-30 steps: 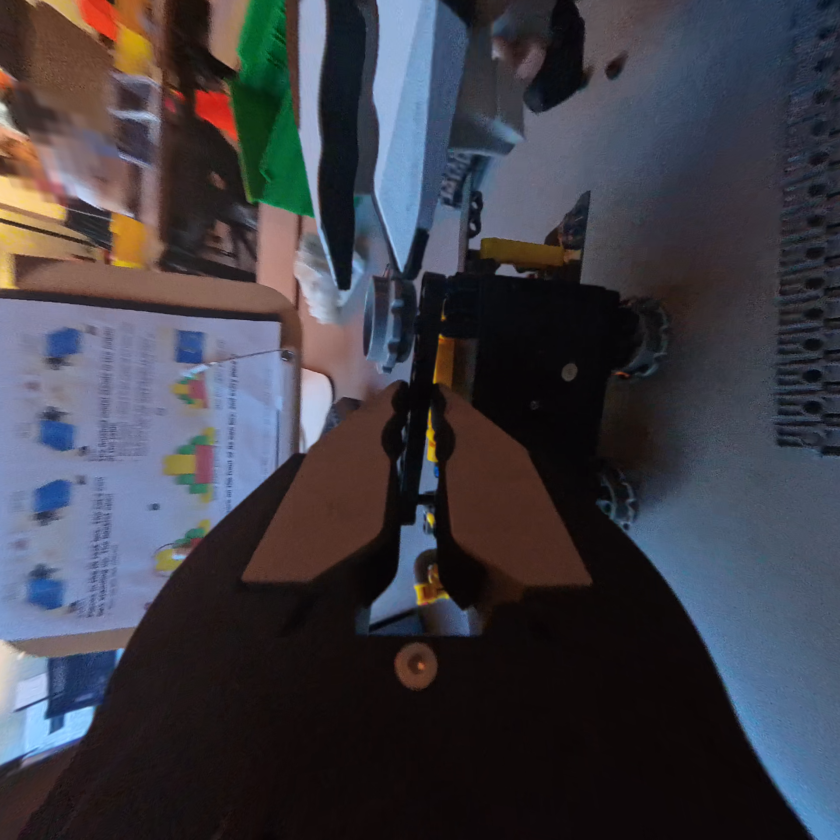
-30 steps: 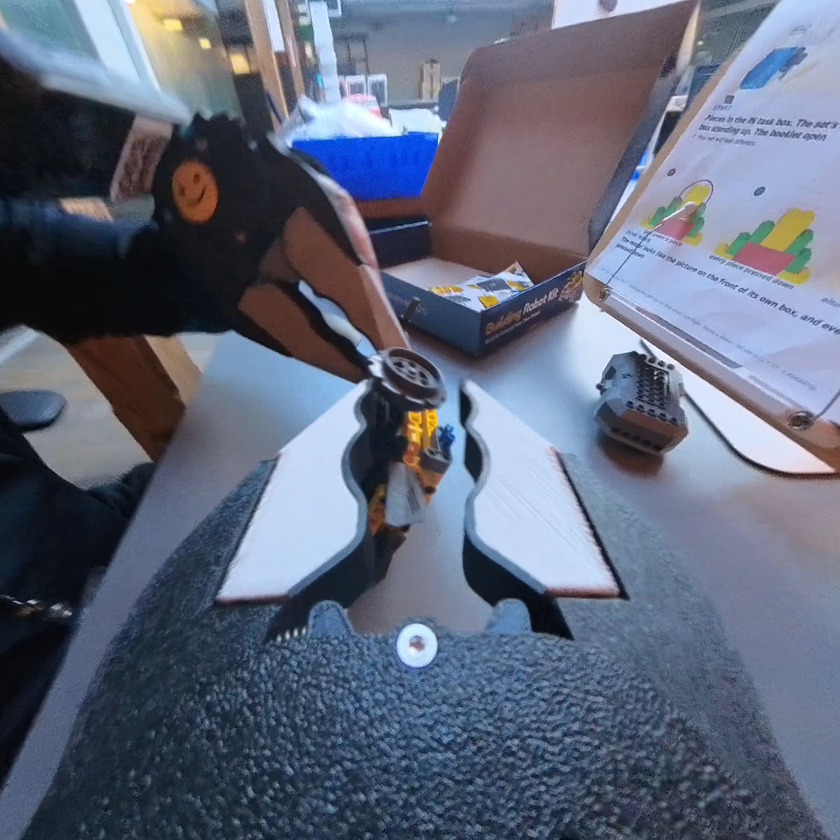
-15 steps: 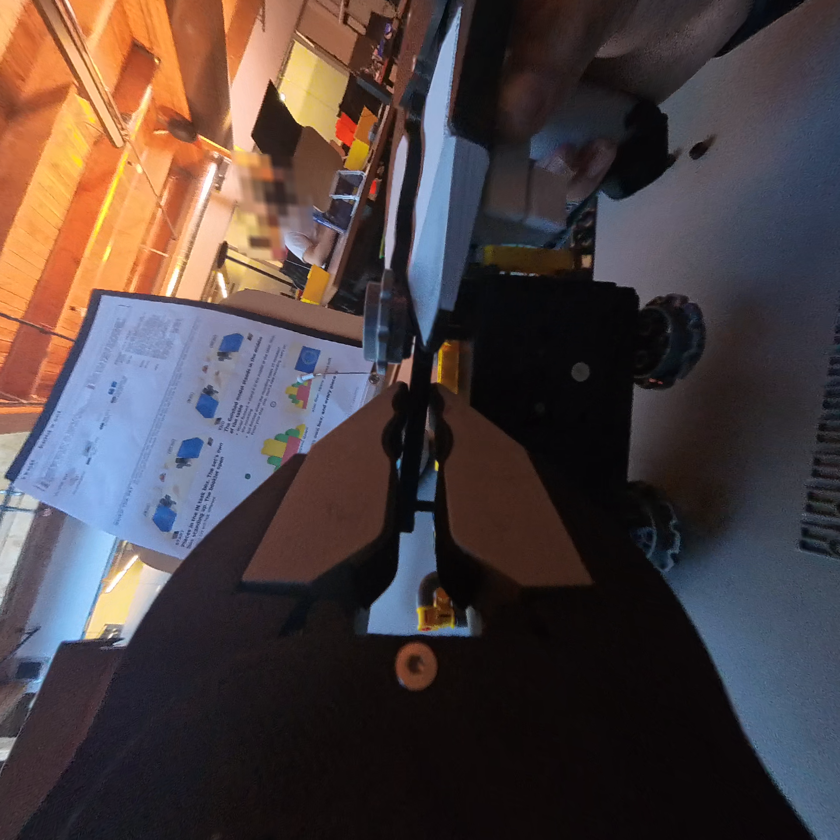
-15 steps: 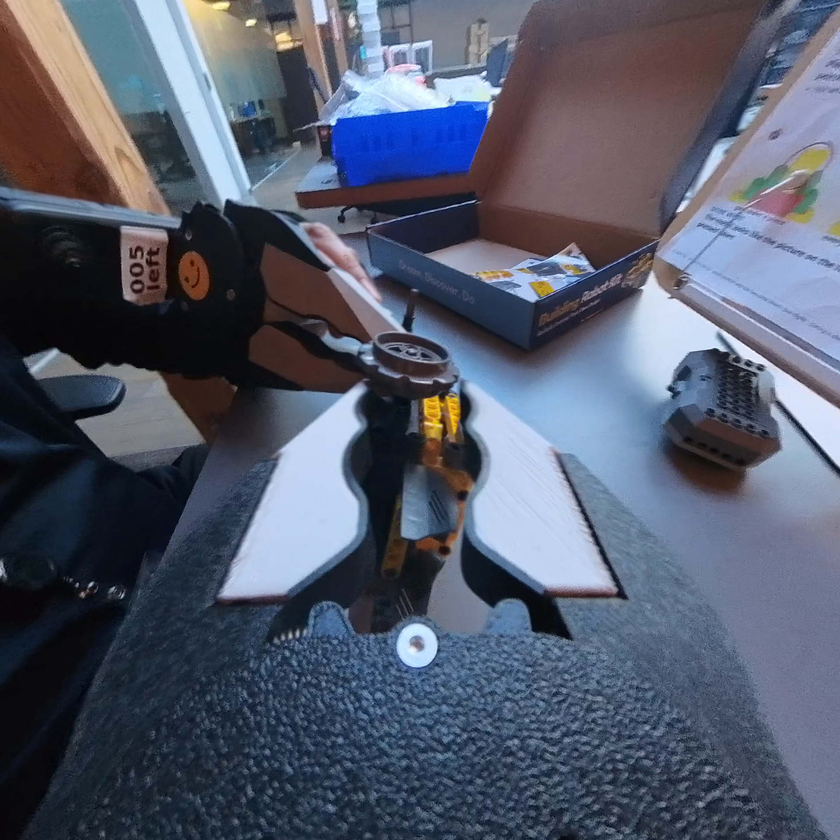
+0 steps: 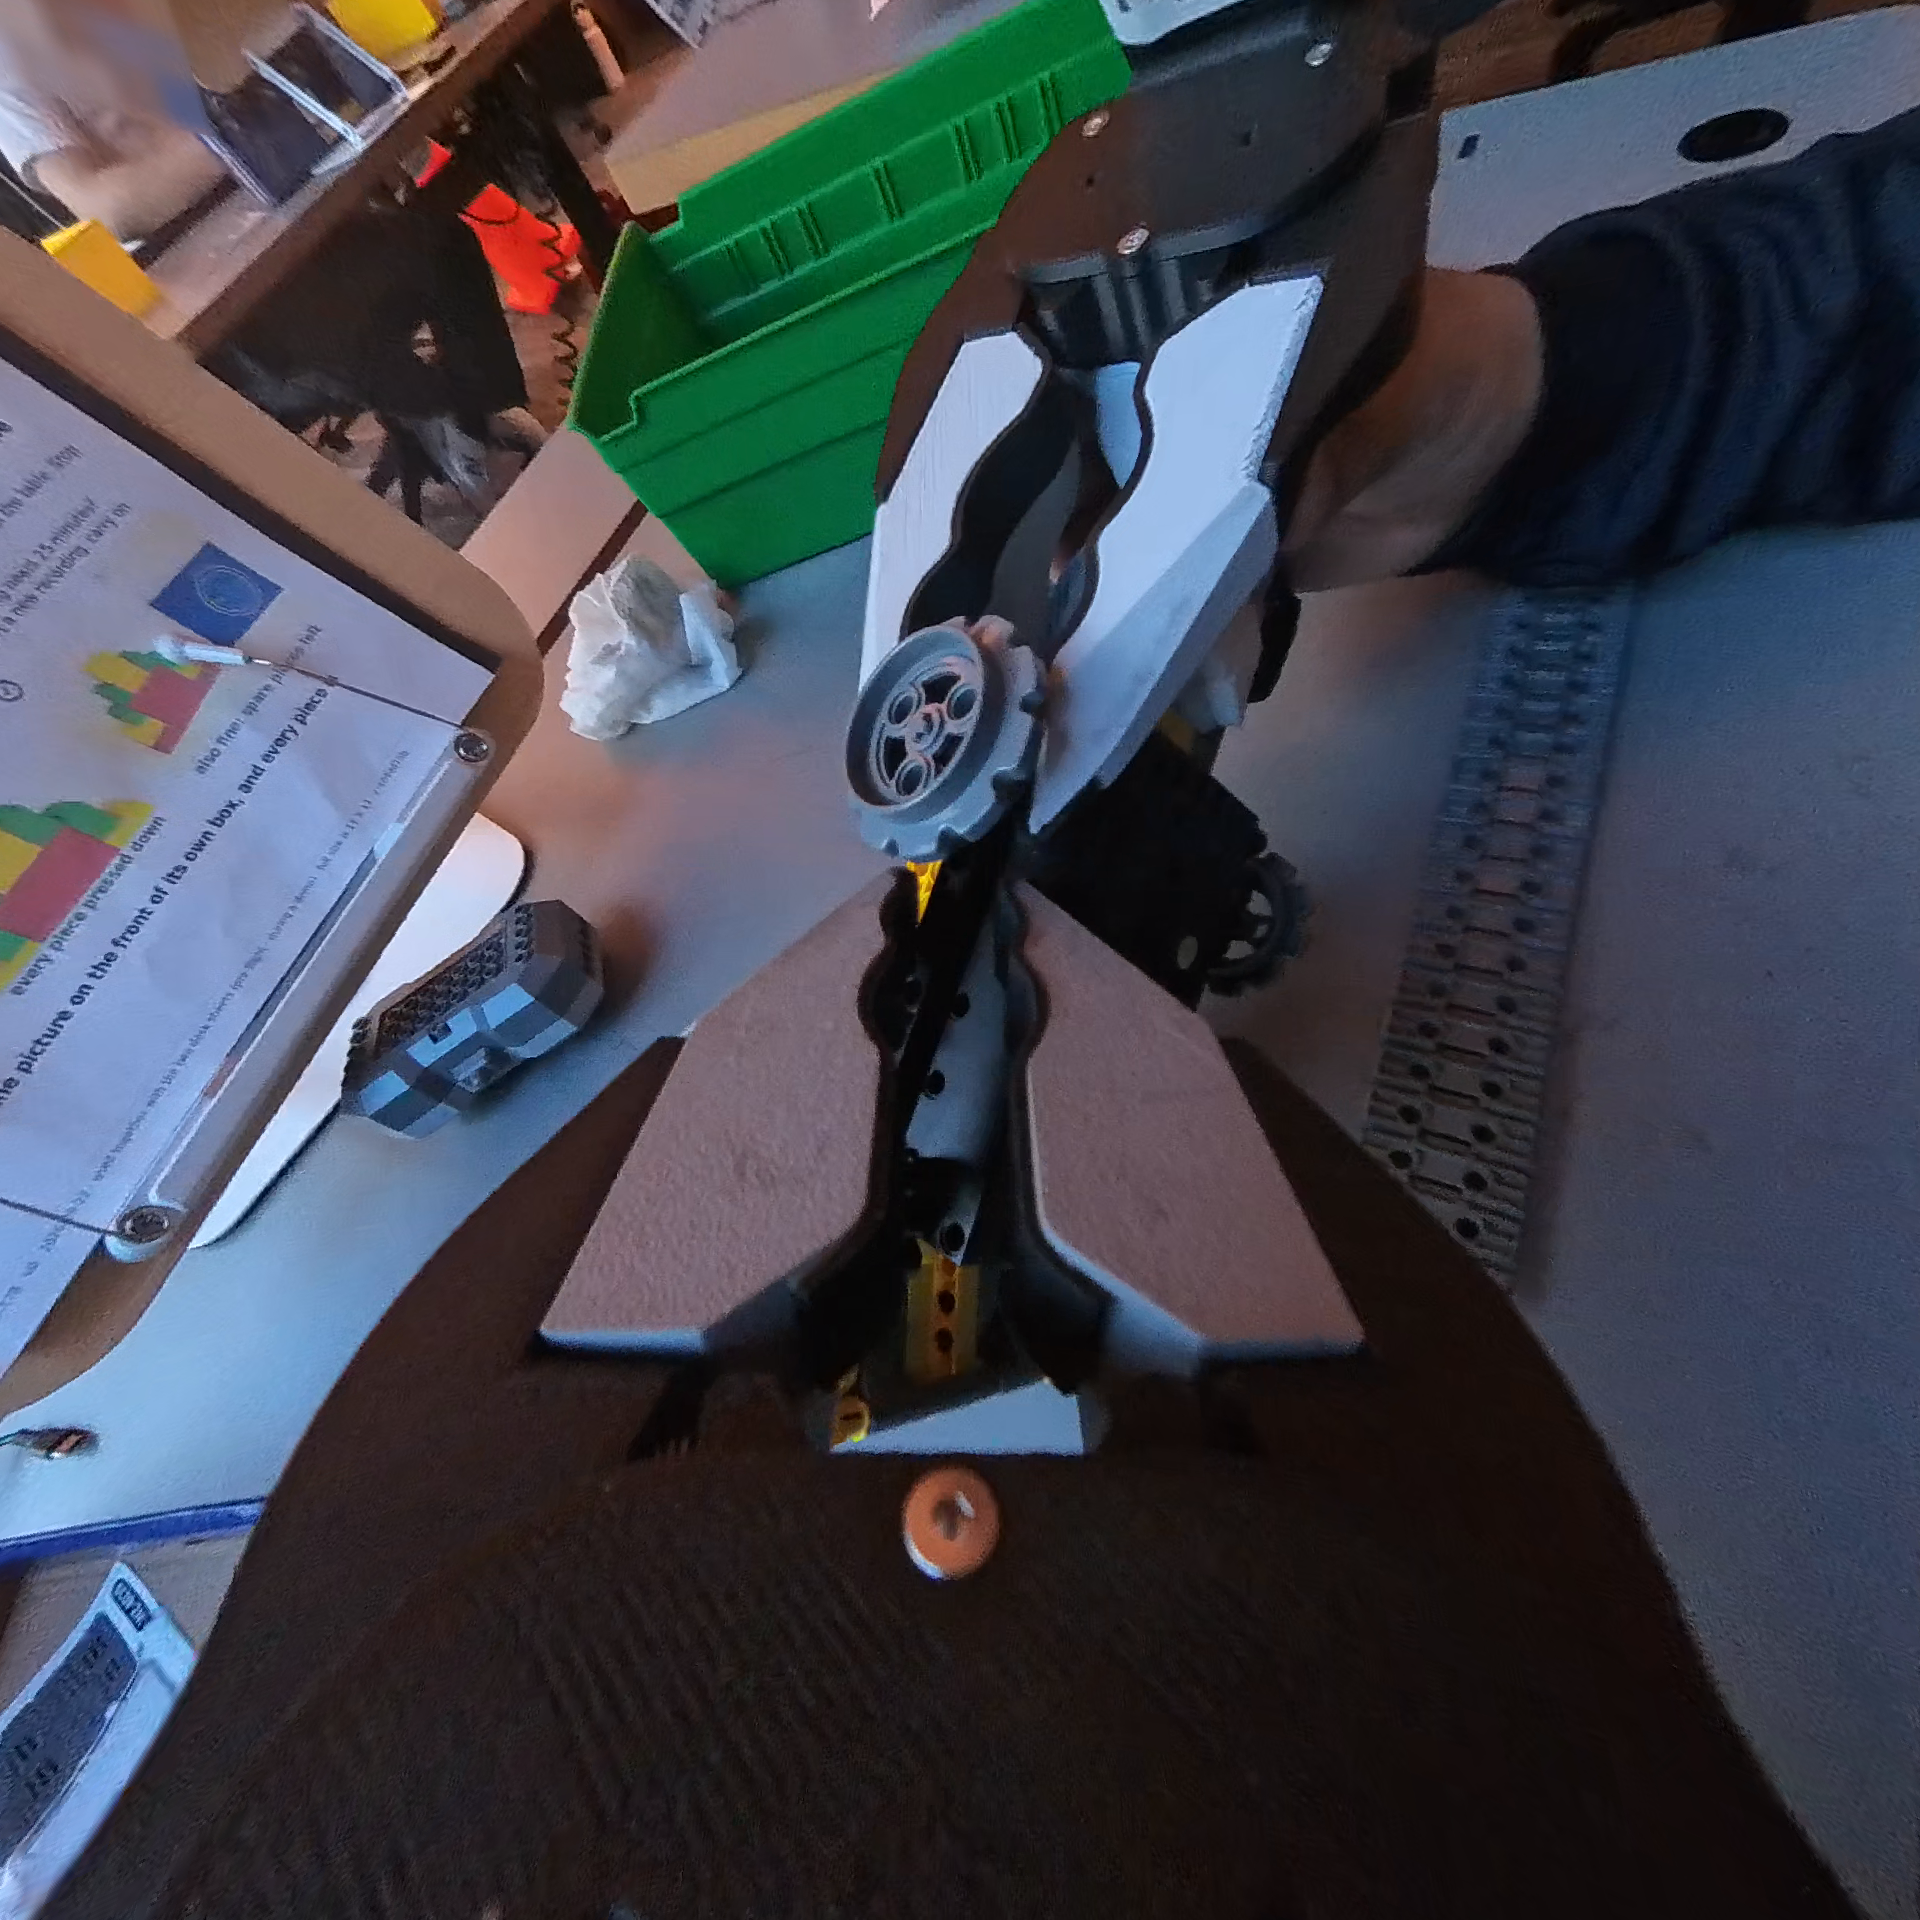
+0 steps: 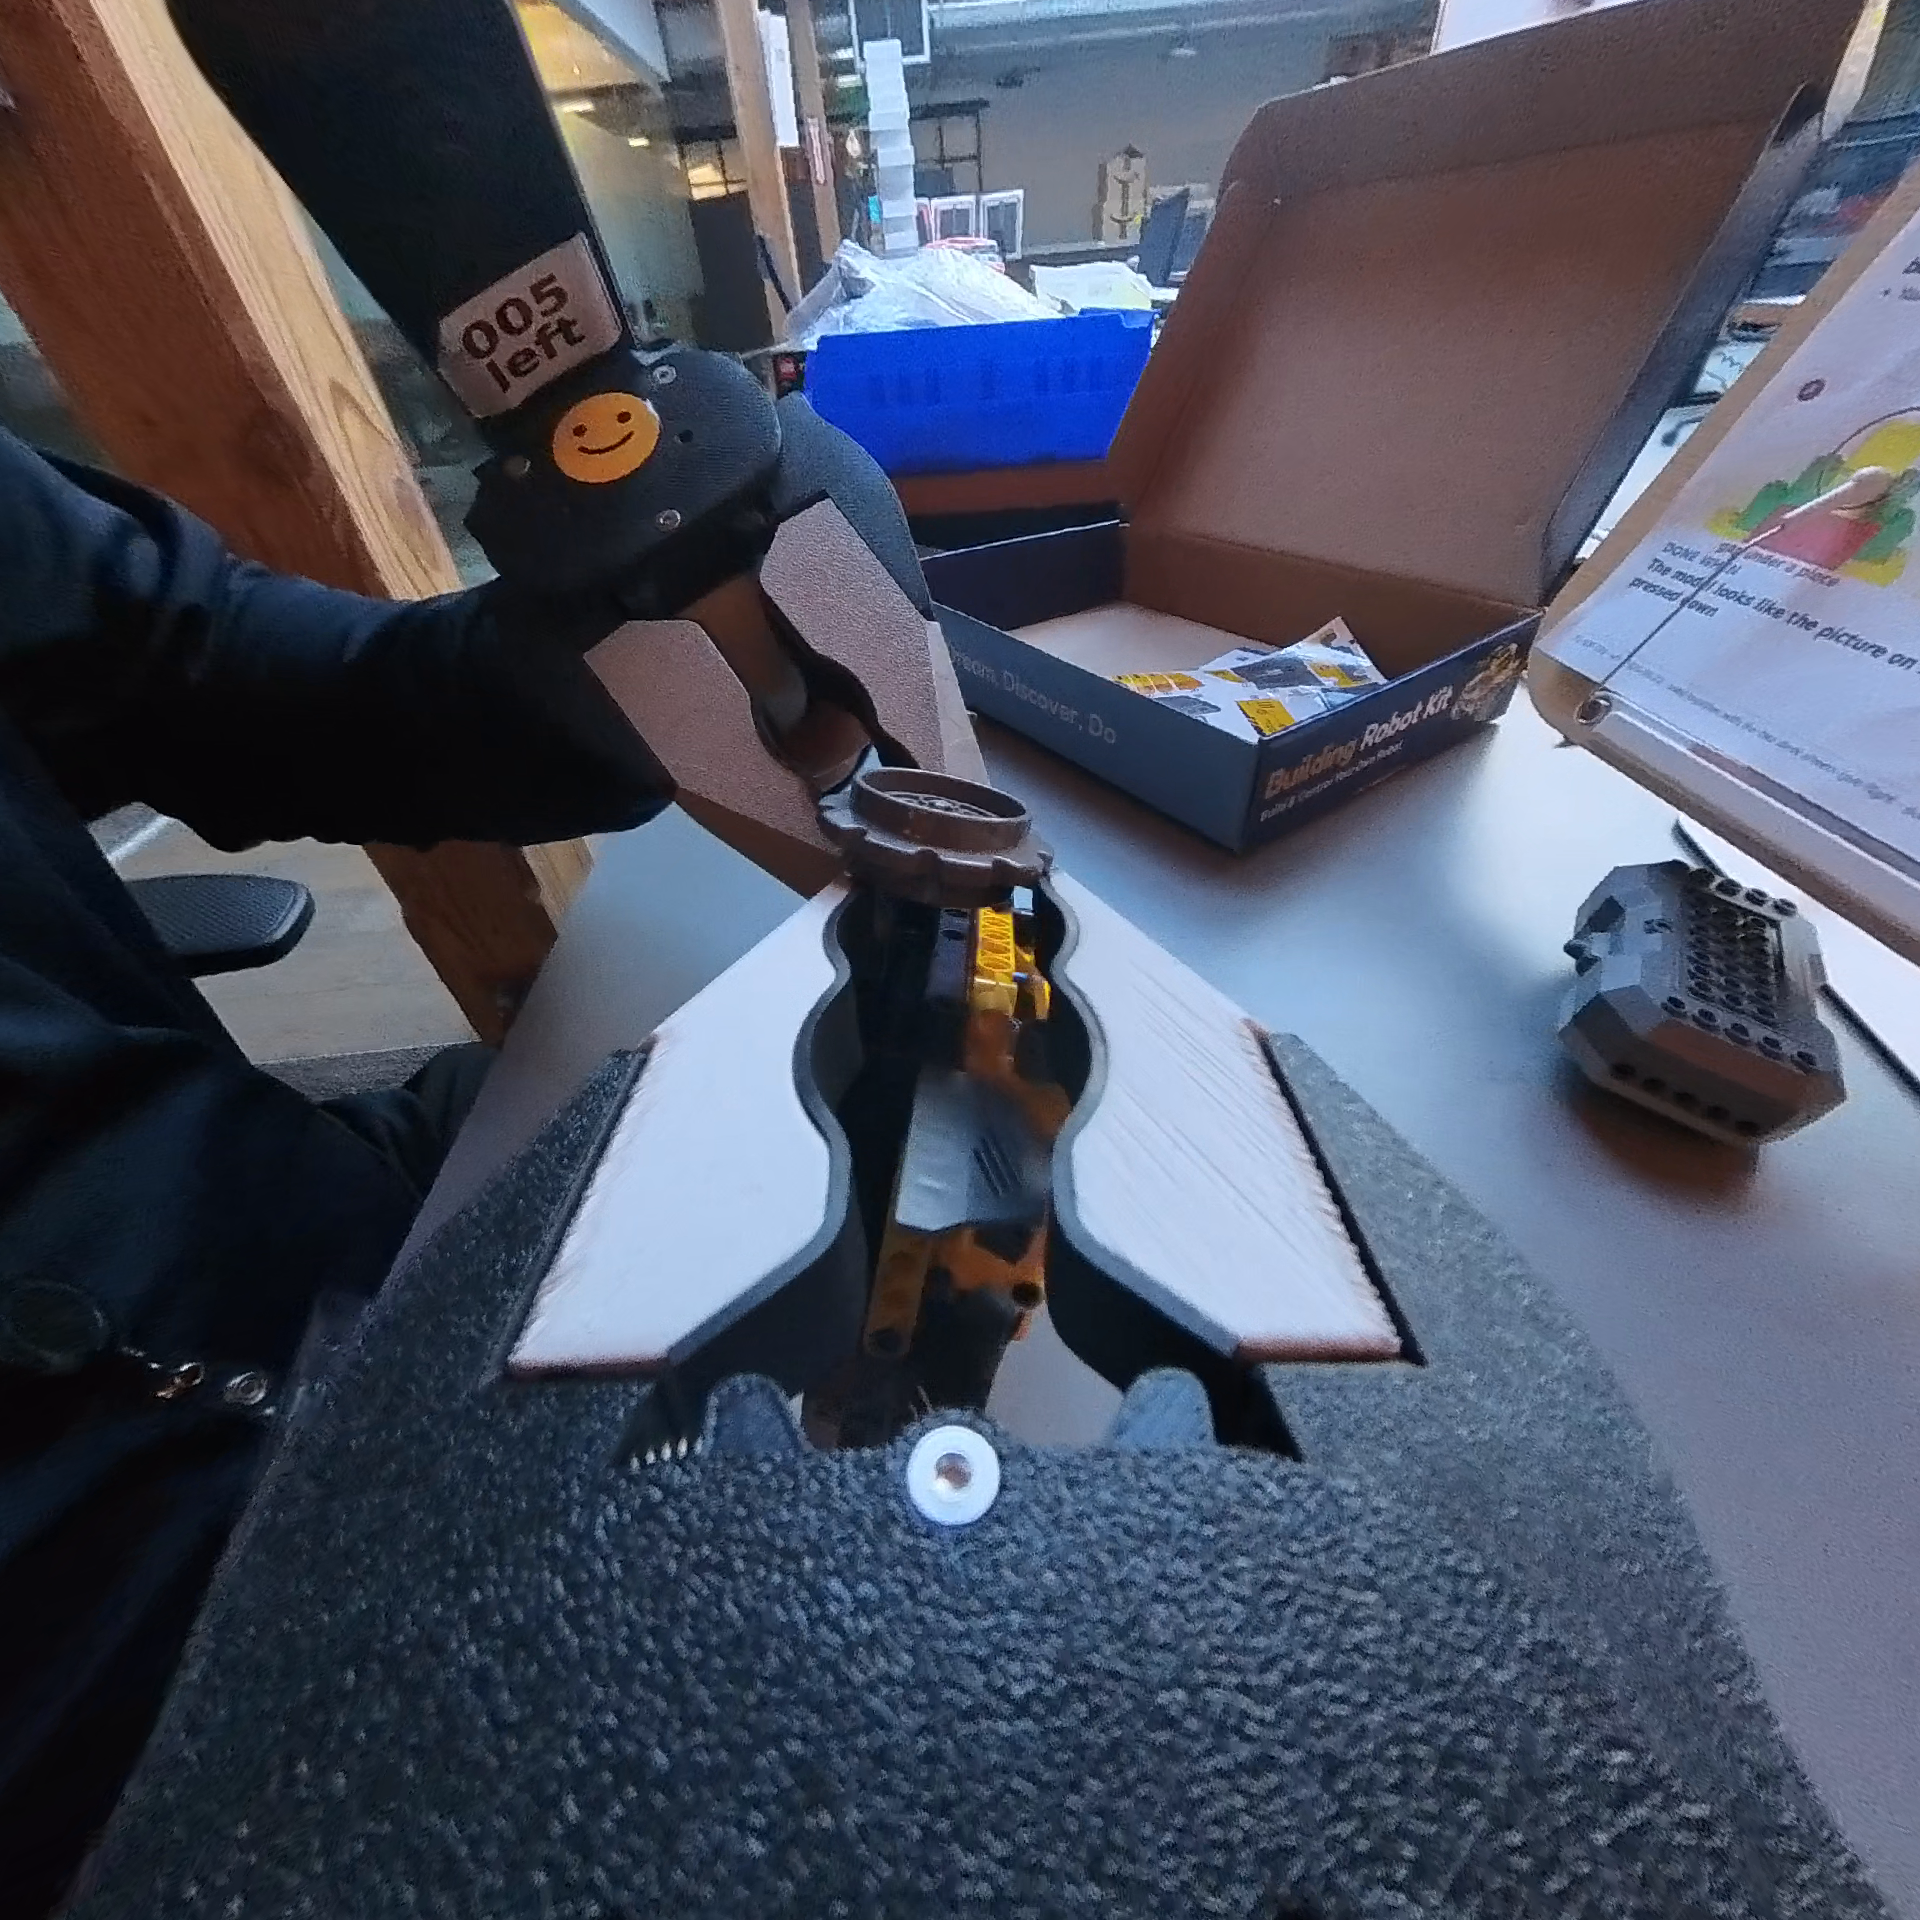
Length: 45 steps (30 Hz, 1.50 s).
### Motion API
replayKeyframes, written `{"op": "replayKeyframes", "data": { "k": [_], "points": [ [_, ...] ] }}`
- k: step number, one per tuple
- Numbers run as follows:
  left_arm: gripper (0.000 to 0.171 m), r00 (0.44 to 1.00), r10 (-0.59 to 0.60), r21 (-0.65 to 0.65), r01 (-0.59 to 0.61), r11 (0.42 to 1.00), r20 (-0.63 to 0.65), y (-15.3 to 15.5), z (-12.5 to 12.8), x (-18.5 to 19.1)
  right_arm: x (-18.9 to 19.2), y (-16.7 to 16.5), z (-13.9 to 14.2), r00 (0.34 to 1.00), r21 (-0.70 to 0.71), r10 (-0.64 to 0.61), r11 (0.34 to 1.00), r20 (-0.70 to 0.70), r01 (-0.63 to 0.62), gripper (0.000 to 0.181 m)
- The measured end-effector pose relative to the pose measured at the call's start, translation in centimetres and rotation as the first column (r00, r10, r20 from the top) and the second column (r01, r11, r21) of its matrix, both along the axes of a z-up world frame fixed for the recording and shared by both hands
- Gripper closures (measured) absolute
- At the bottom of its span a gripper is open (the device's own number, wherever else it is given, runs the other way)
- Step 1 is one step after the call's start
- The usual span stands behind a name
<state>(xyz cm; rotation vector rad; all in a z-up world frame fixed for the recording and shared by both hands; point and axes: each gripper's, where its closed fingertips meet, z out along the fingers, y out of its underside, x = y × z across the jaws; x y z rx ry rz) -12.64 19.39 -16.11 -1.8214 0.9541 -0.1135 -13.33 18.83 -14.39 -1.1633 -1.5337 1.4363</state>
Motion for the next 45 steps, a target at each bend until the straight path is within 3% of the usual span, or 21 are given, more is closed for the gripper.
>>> {"op": "replayKeyframes", "data": {
  "k": [5,15,19,27,32,34,36,38,40,42,45],
  "points": [
    [0.161,0.992,-0.01,0.028,0.014,1.0,-0.127,-0.2,0.0,0.0,0.0,-0.2,0.4,1.0,0.029,-0.011,1.0,-0.026,0.011,0.159],
    [0.162,0.99,0.045,0.032,-0.041,0.999,-0.137,0.7,-0.5,-1.2,-1.3,1.4,0.0,0.99,0.047,-0.142,0.989,-0.021,0.143,0.161],
    [0.162,0.989,0.06,0.025,-0.057,0.998,-0.139,1.2,-0.7,-1.8,-1.9,2.1,-0.1,0.969,0.17,-0.247,0.954,-0.017,0.247,0.163],
    [0.162,0.996,0.054,-0.025,-0.055,0.998,-0.068,2.0,-1.1,-1.9,-2.1,3.0,-0.6,0.975,0.017,-0.224,0.974,-0.003,0.224,0.164],
    [0.161,0.998,0.037,-0.065,-0.034,0.997,0.043,2.6,-0.7,-1.9,-2.0,3.7,-0.1,0.952,0.252,-0.301,0.918,-0.054,0.305,0.163],
    [0.161,1.0,0.023,-0.07,-0.021,0.997,0.022,2.5,-0.8,-1.8,-2.0,3.5,-0.2,0.96,0.172,-0.279,0.944,-0.032,0.28,0.163],
    [0.162,1.0,0.013,-0.073,-0.013,0.997,-0.002,2.3,-0.9,-1.7,-2.0,3.2,-0.3,0.98,-0.04,-0.199,0.979,0.007,0.199,0.163],
    [0.162,1.0,0.017,-0.086,-0.019,0.996,-0.024,2.3,-1.0,-1.7,-2.0,3.0,-0.4,0.993,-0.163,-0.12,0.979,0.021,0.122,0.163],
    [0.162,1.0,0.008,-0.094,-0.01,0.995,-0.016,2.2,-0.6,-1.5,-1.8,2.8,0.0,0.994,-0.108,-0.107,0.988,0.002,0.107,0.163],
    [0.159,0.999,-0.013,-0.115,0.018,0.993,0.04,1.7,0.1,-1.2,-1.4,2.3,0.7,0.992,0.037,-0.124,0.991,-0.035,0.125,0.164],
    [0.129,0.991,0.001,-0.146,0.019,0.989,0.135,1.1,2.1,-1.9,-0.7,1.9,1.4,0.983,0.259,-0.167,0.949,-0.076,0.181,0.164]
  ]
}}
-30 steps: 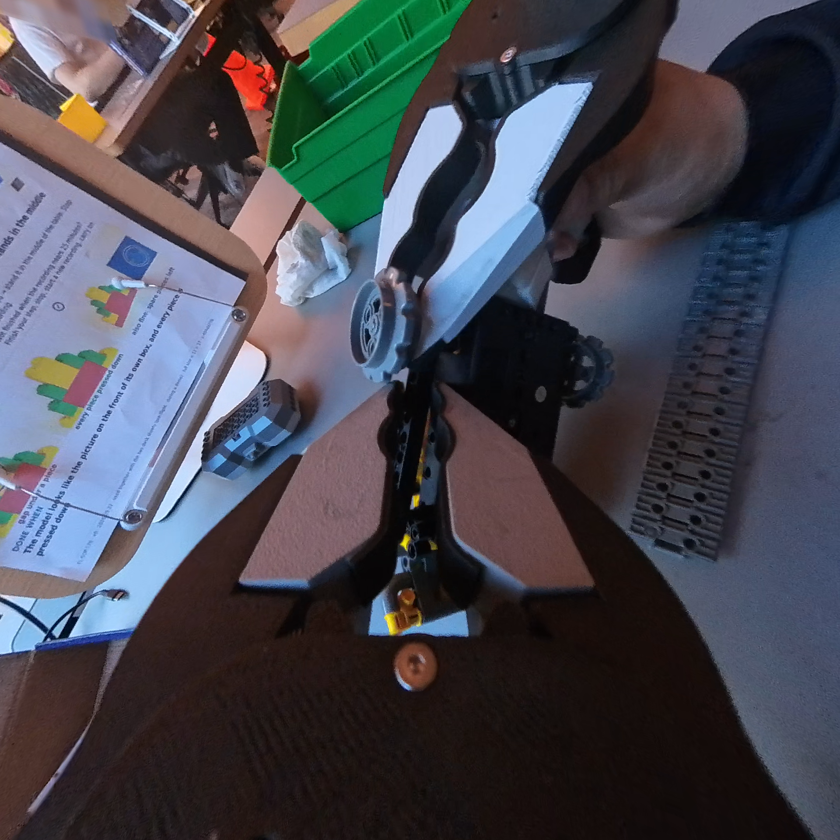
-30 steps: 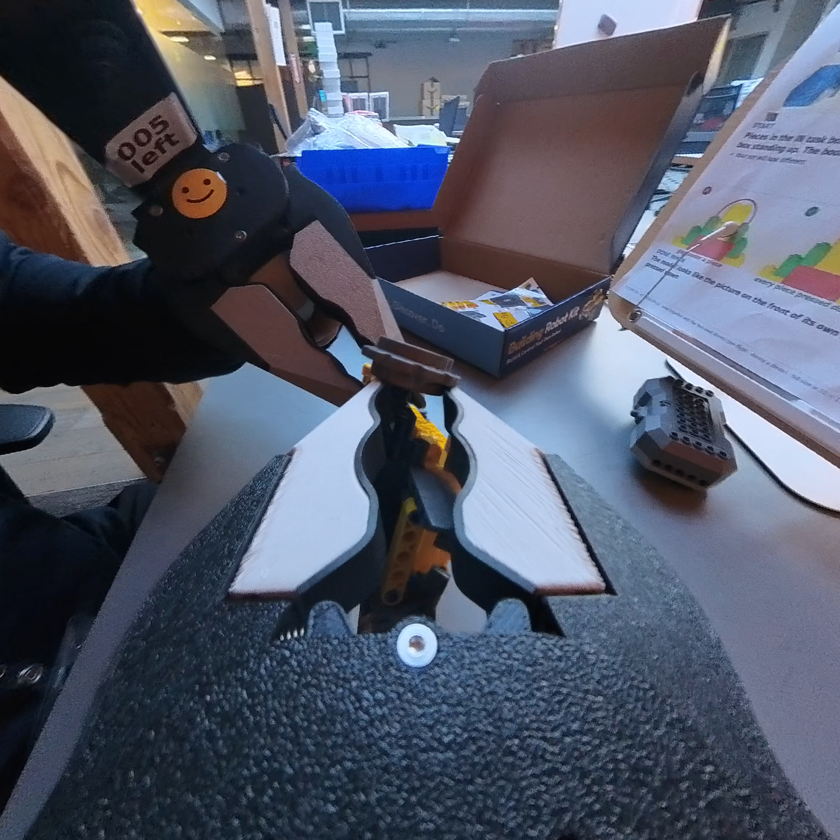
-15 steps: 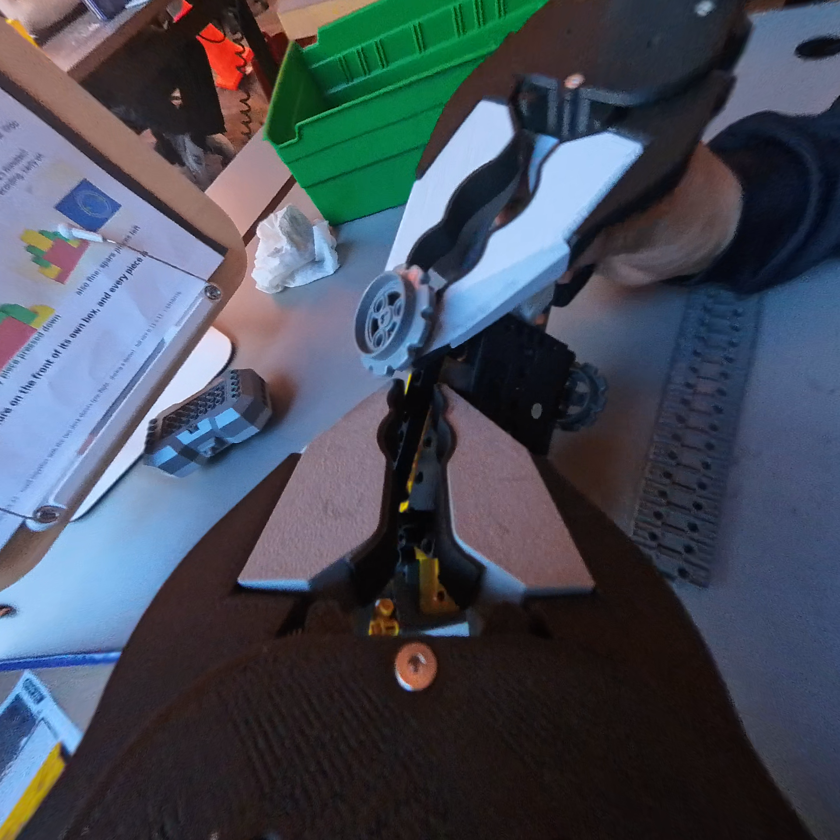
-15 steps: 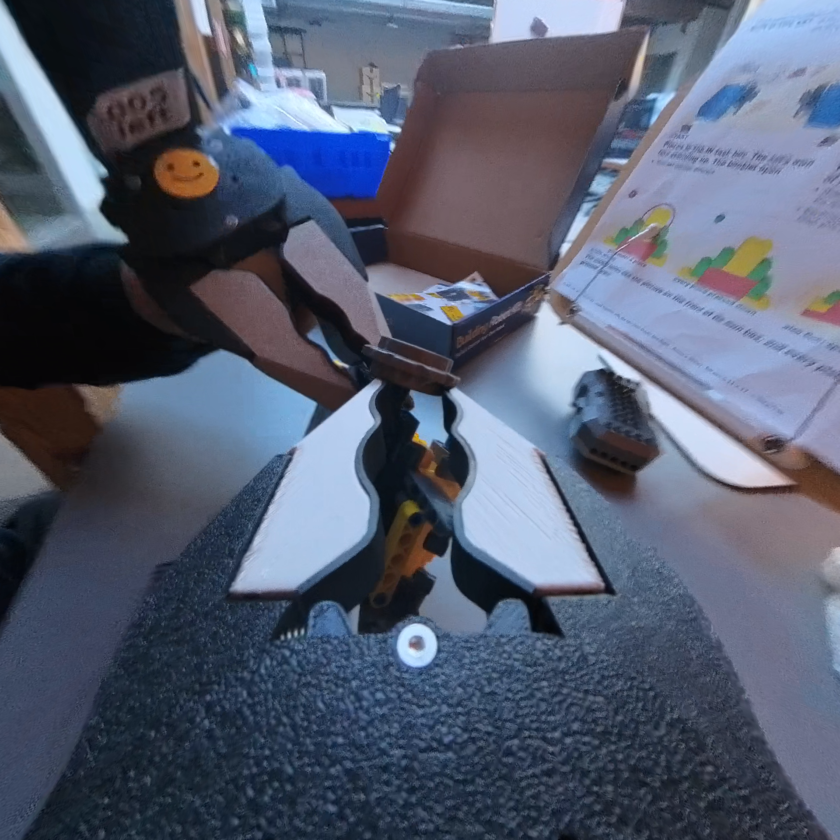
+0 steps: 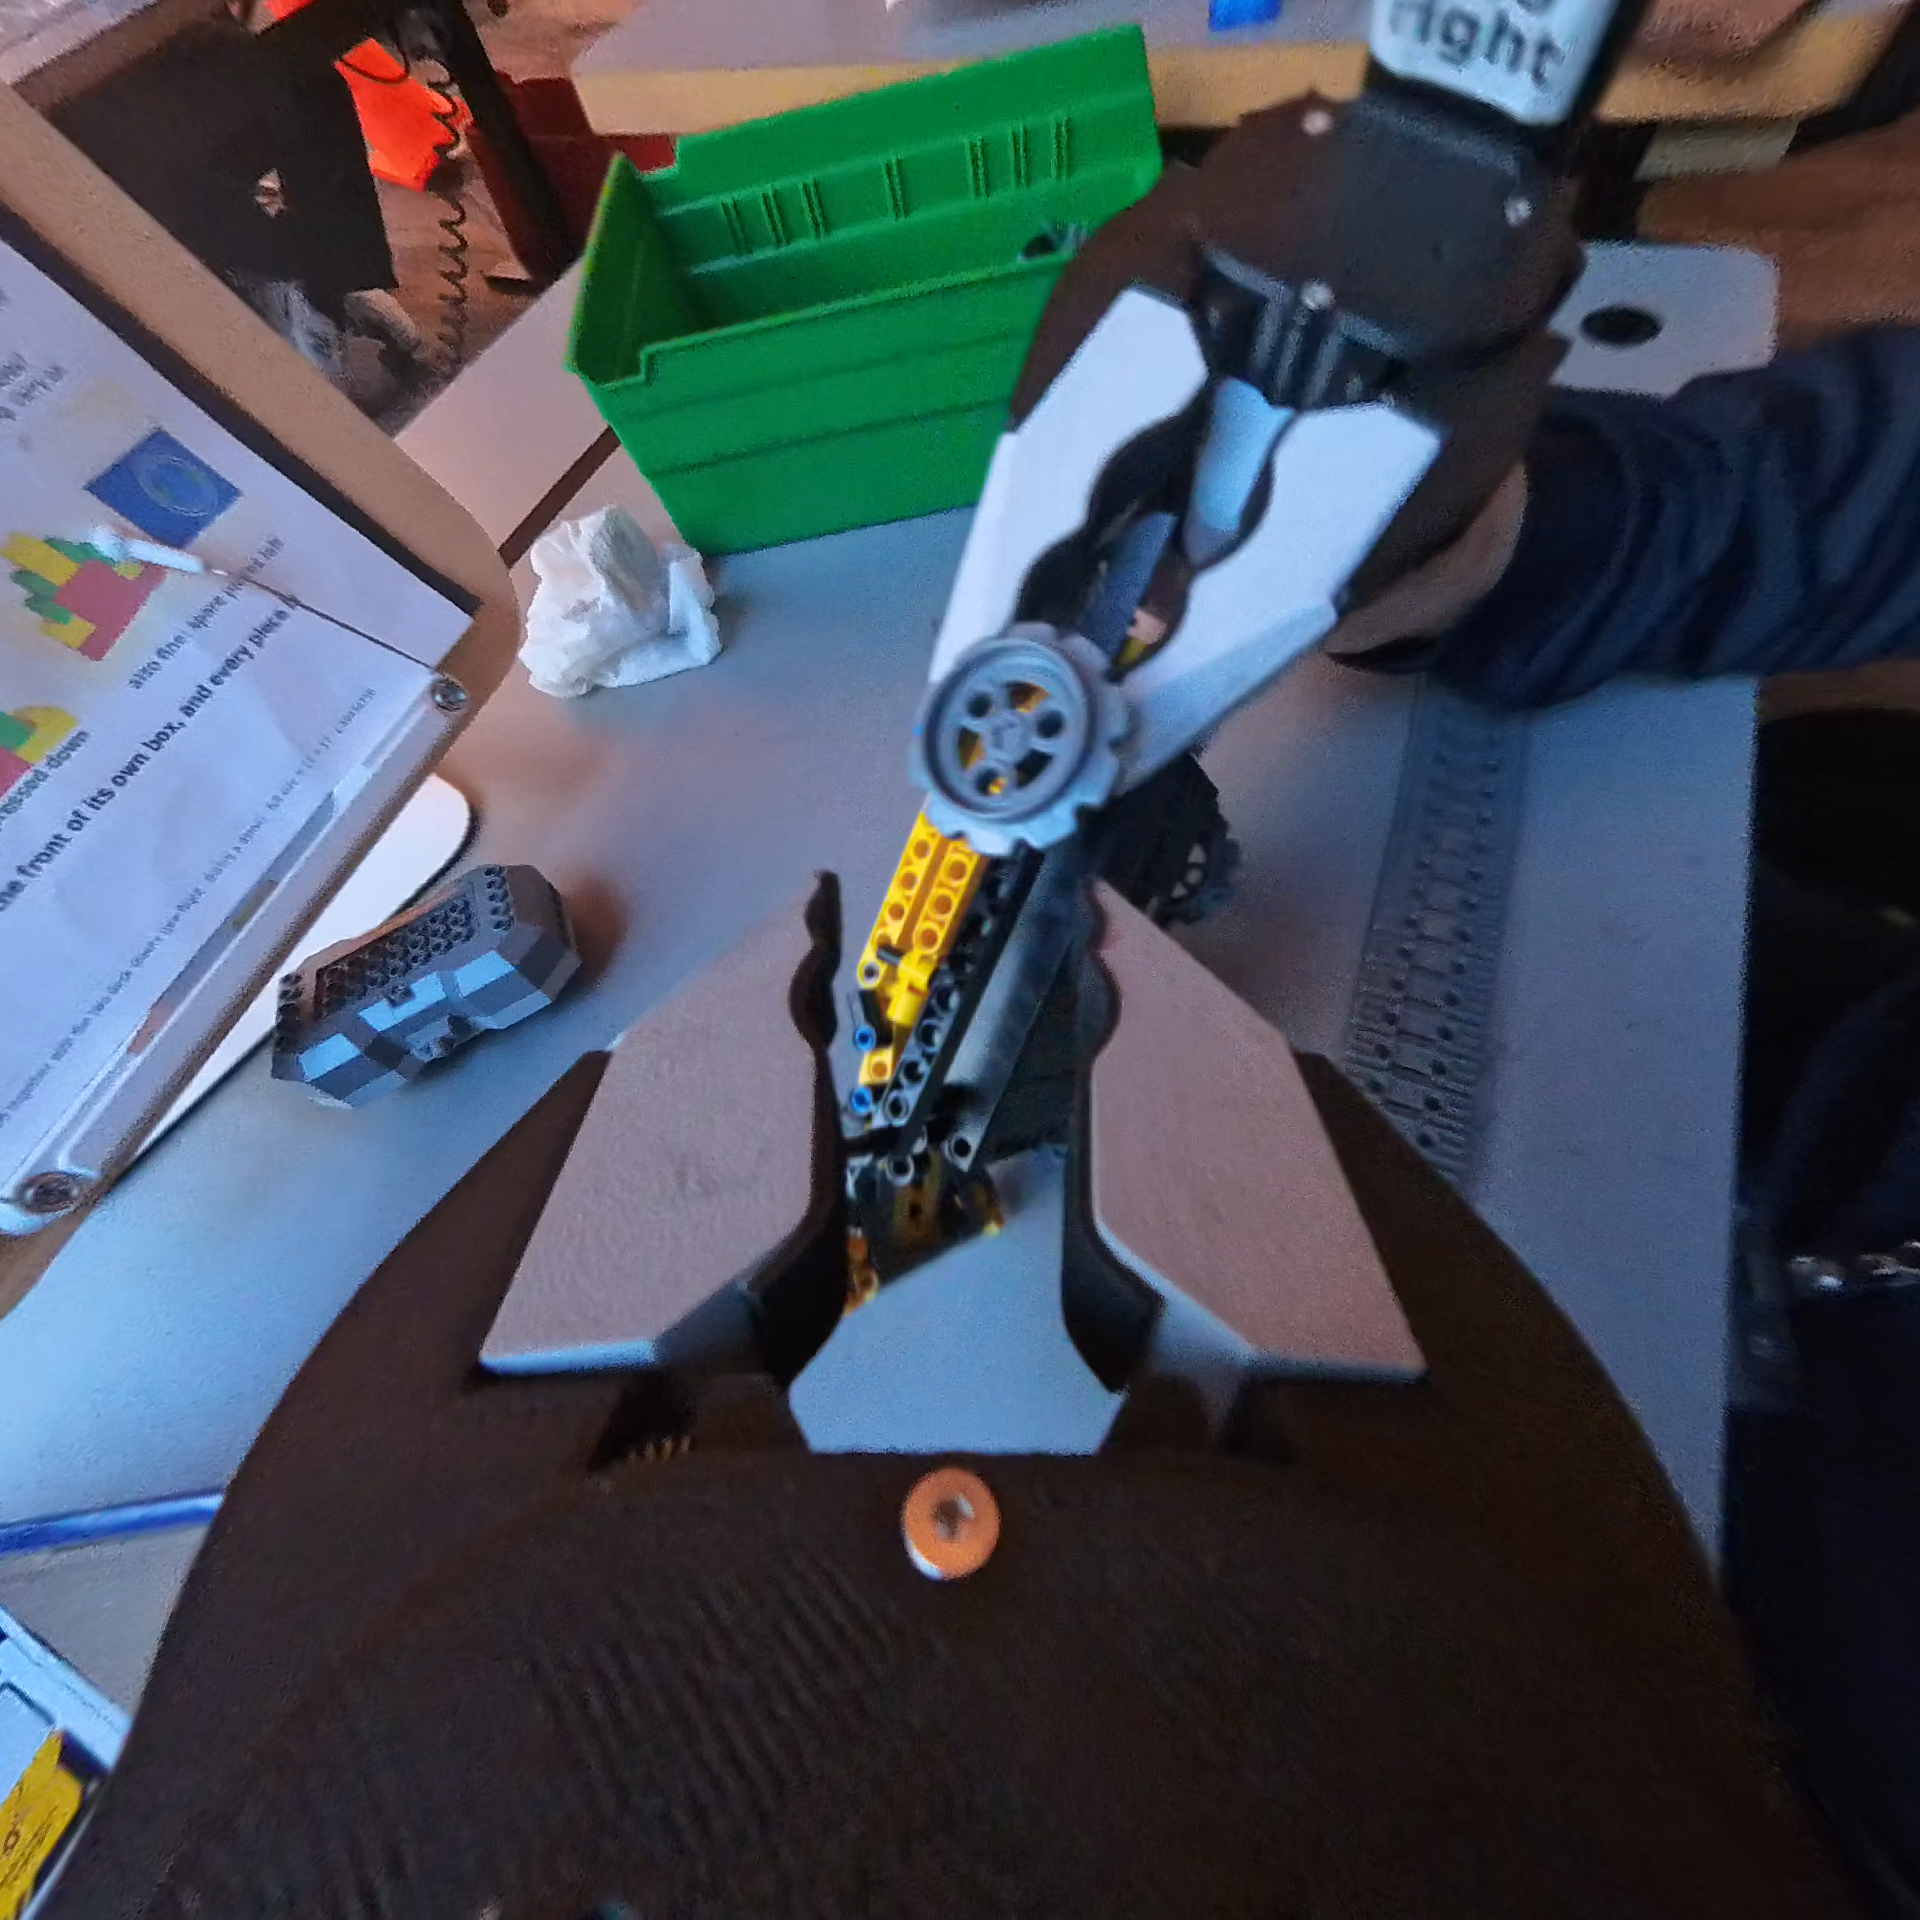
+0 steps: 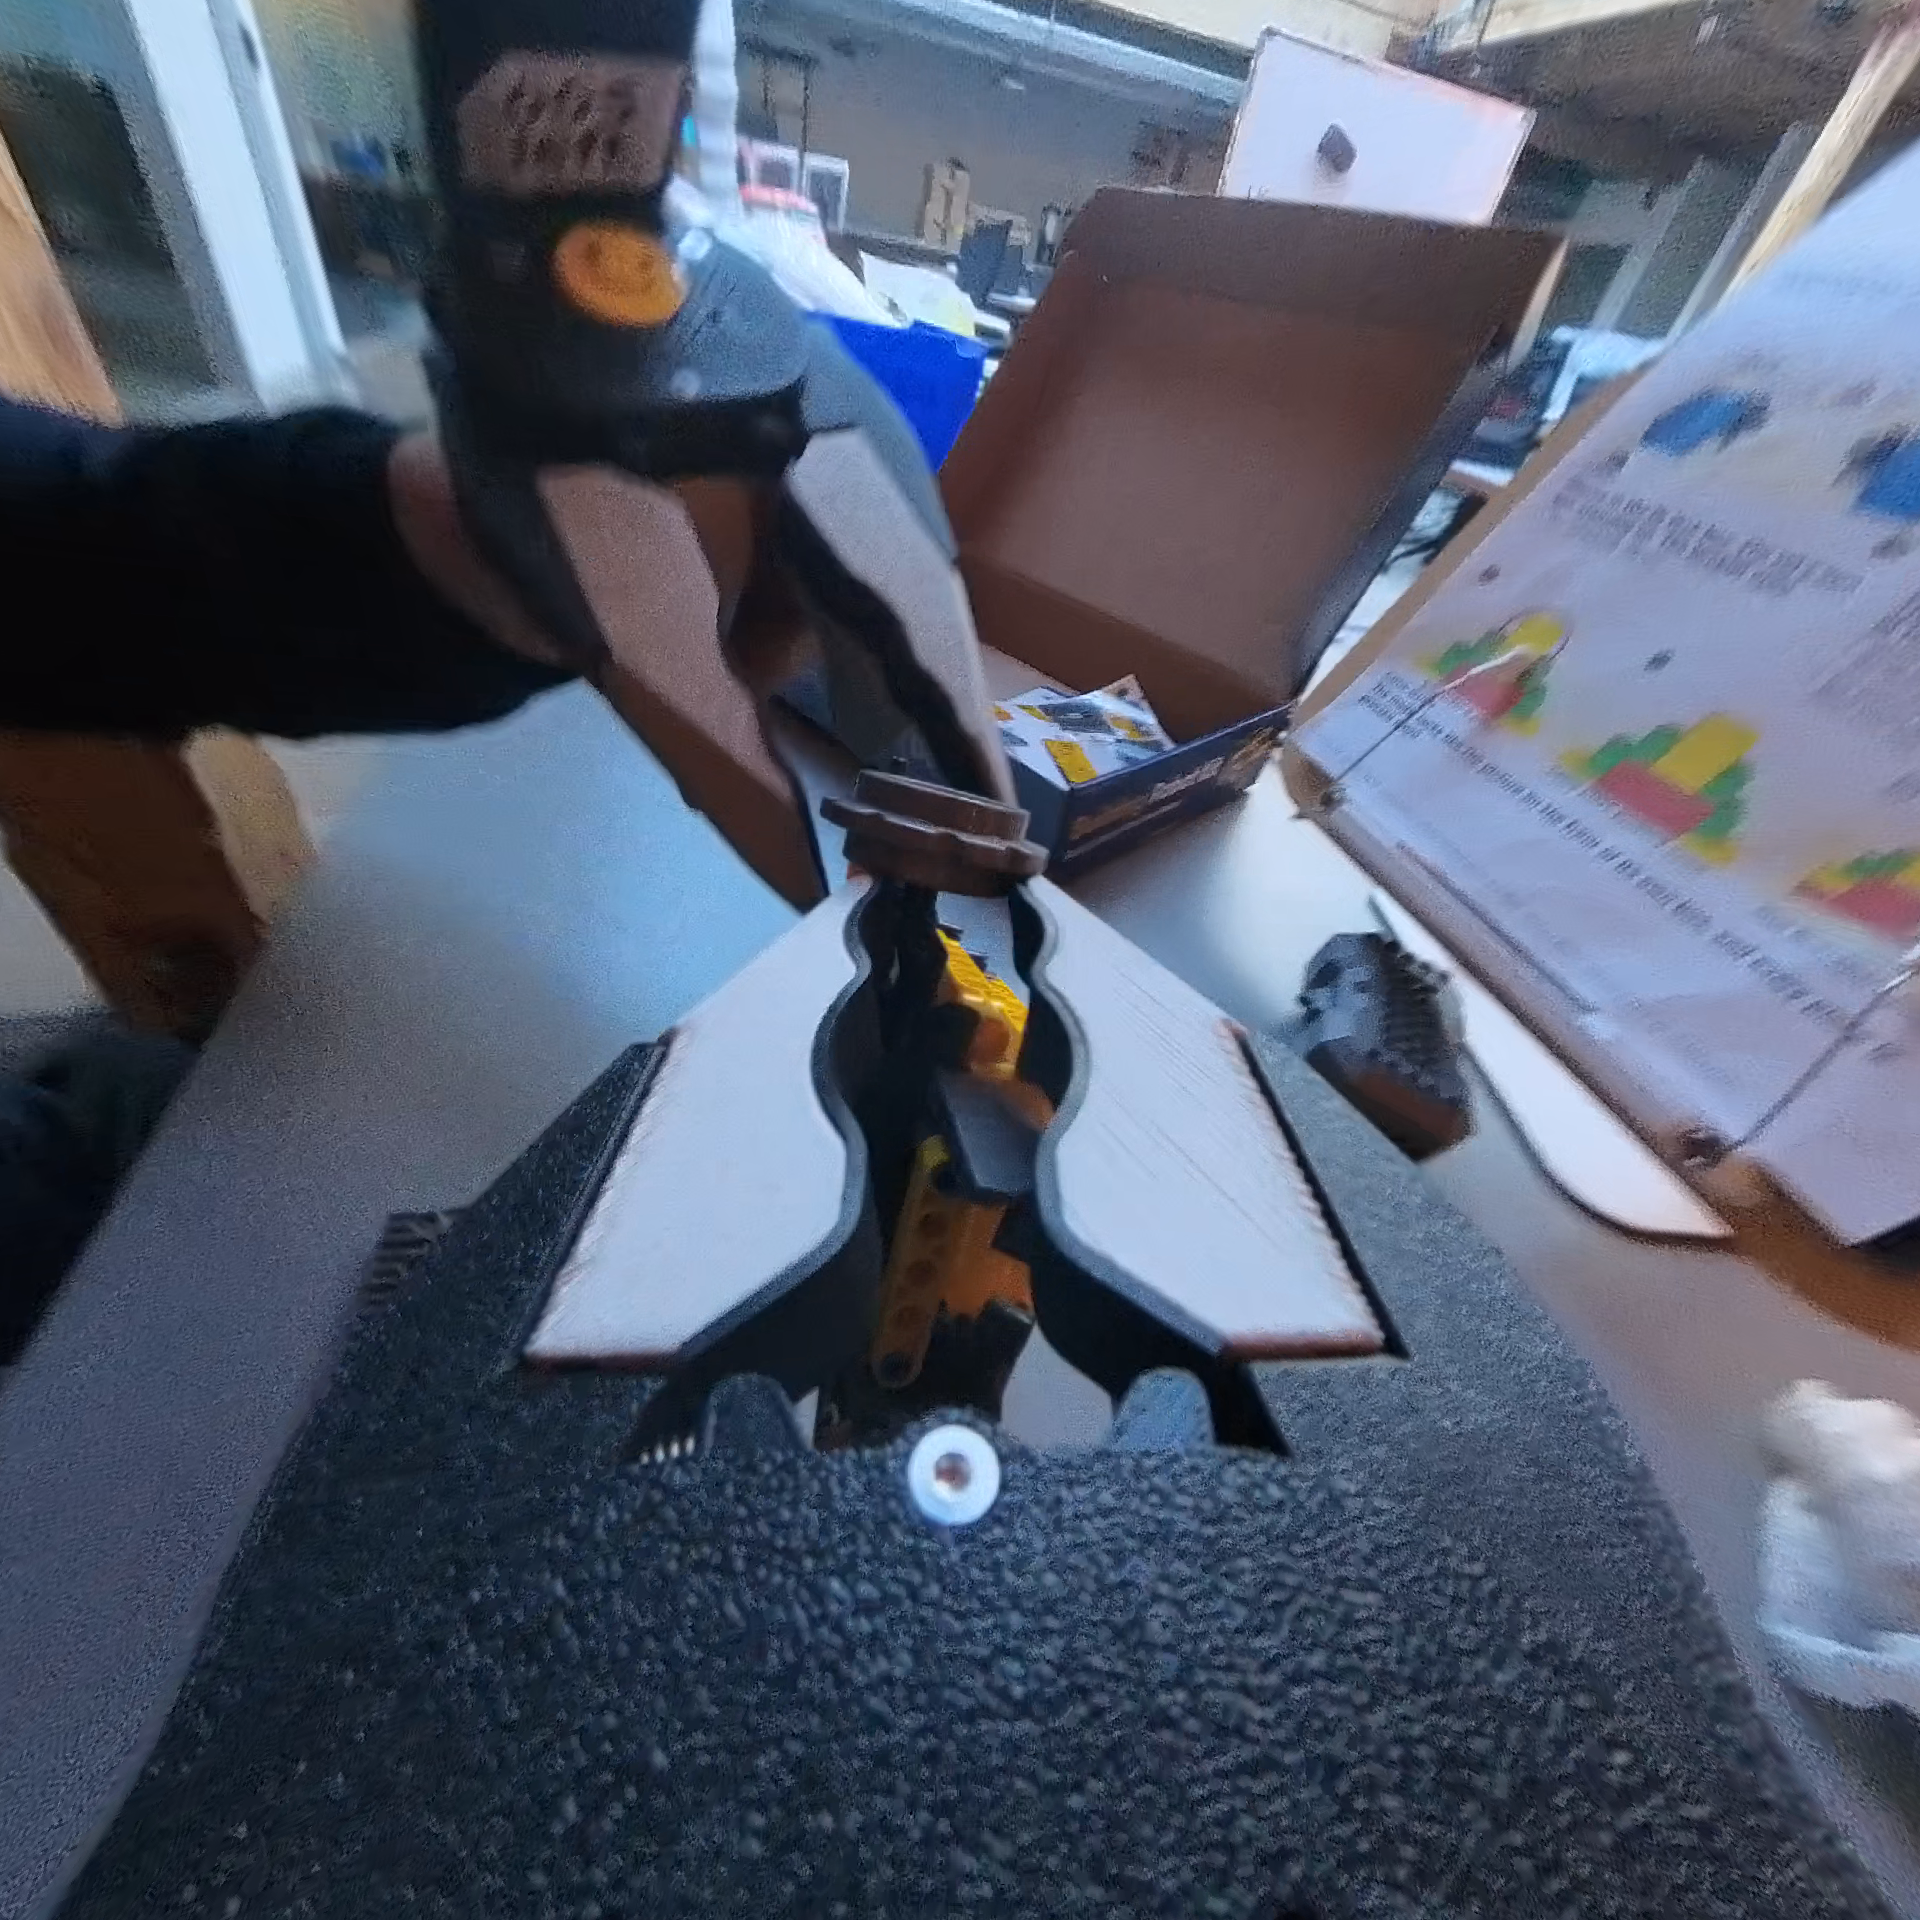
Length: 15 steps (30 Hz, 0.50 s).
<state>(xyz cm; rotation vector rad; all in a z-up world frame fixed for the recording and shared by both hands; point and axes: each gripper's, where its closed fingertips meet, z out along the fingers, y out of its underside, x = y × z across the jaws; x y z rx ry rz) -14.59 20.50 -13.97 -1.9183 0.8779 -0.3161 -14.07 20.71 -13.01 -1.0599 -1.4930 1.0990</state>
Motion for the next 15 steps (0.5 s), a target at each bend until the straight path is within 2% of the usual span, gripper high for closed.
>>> {"op": "replayKeyframes", "data": {
  "k": [2,4,8,9,13,15],
  "points": [
    [0.116,0.999,-0.008,-0.011,0.009,1.0,0.037,-0.3,1.4,-0.2,0.2,-0.3,0.2,1.0,0.109,-0.031,0.994,0.003,0.03,0.164],
    [0.113,0.996,-0.038,-0.063,0.043,0.997,0.074,-0.7,2.0,0.9,0.0,-0.6,0.2,0.998,0.174,-0.058,0.983,0.009,0.055,0.163],
    [0.108,0.997,-0.04,-0.207,0.052,0.977,0.059,-1.2,-0.1,2.7,-0.4,-1.5,0.1,0.995,0.305,-0.101,0.948,0.011,0.093,0.161],
    [0.114,0.996,-0.04,-0.228,0.058,0.972,0.08,-1.4,-0.3,2.9,-0.4,-1.4,0.1,0.993,0.34,-0.121,0.934,0.01,0.11,0.163],
    [0.116,0.995,-0.006,-0.222,0.027,0.975,0.097,-2.0,-0.7,2.9,-0.4,-1.9,-0.3,0.991,0.412,-0.13,0.904,0.014,0.113,0.163],
    [0.111,0.99,0.012,-0.235,0.022,0.972,0.143,-2.5,-0.4,3.0,-0.5,-2.3,-0.3,0.991,0.438,-0.131,0.892,0.012,0.113,0.163]
  ]
}}
